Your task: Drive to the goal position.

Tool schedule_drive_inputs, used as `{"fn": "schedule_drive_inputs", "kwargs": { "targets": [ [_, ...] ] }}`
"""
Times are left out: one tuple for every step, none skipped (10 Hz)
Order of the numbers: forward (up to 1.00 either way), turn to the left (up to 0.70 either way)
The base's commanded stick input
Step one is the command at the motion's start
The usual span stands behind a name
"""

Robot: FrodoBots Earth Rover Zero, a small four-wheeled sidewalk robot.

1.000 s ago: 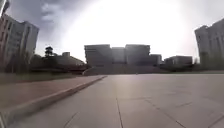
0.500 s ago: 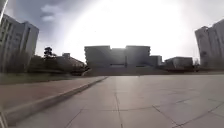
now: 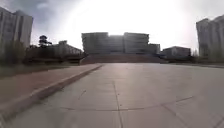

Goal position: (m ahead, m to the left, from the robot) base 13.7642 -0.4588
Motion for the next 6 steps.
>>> {"fn": "schedule_drive_inputs", "kwargs": {
  "targets": [
    [1.00,0.00],
    [1.00,0.00],
    [1.00,0.00],
    [1.00,0.00],
    [1.00,0.00],
    [1.00,0.00]
  ]
}}
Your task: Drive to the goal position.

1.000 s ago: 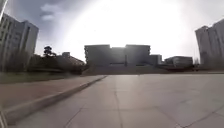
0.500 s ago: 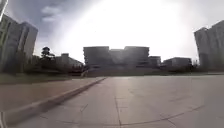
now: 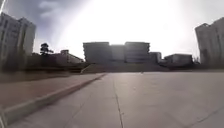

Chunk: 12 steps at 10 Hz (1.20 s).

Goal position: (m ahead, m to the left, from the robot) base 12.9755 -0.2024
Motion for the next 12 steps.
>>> {"fn": "schedule_drive_inputs", "kwargs": {
  "targets": [
    [1.00,0.00],
    [1.00,0.00],
    [1.00,0.00],
    [1.00,0.00],
    [1.00,0.00],
    [1.00,0.00],
    [1.00,0.00],
    [1.00,0.00],
    [1.00,0.00],
    [1.00,0.00],
    [1.00,0.00],
    [1.00,0.00]
  ]
}}
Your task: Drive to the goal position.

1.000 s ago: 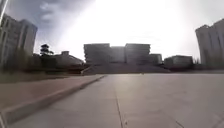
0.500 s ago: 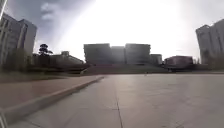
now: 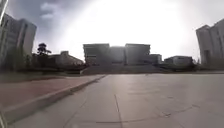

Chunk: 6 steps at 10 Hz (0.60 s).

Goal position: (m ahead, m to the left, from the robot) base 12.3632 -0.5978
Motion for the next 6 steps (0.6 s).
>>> {"fn": "schedule_drive_inputs", "kwargs": {
  "targets": [
    [1.00,0.00],
    [1.00,0.00],
    [1.00,0.00],
    [1.00,0.00],
    [1.00,0.00],
    [1.00,0.00]
  ]
}}
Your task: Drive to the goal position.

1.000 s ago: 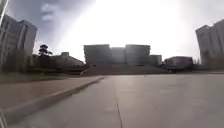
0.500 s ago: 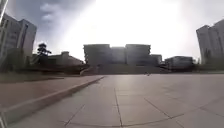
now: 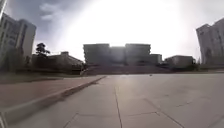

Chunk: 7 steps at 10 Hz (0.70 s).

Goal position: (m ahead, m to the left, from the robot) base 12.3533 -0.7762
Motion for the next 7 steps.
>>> {"fn": "schedule_drive_inputs", "kwargs": {
  "targets": [
    [1.00,0.00],
    [1.00,0.00],
    [1.00,0.00],
    [1.00,0.00],
    [1.00,0.00],
    [1.00,0.00],
    [1.00,0.00]
  ]
}}
